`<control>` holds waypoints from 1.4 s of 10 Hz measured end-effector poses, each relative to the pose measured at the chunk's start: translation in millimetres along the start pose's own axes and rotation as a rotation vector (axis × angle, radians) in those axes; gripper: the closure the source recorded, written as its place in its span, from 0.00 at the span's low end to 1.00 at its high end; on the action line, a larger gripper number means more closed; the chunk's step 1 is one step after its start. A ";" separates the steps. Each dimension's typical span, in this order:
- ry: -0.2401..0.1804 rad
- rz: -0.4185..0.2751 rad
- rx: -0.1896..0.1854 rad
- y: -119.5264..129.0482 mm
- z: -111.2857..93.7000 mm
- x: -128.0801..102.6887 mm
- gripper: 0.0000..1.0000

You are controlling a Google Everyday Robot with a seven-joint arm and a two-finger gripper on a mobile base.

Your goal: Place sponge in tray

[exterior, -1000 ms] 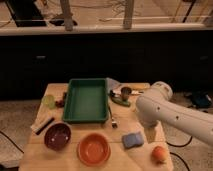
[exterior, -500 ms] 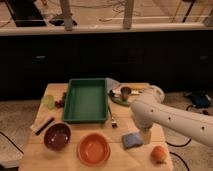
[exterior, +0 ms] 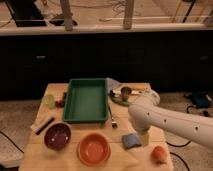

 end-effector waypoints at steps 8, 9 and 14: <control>-0.015 -0.055 -0.025 3.0 35.8 -3.2 0.20; -0.019 -0.057 -0.028 3.3 40.8 -3.2 0.20; -0.037 -0.065 -0.042 5.0 55.5 -4.7 0.20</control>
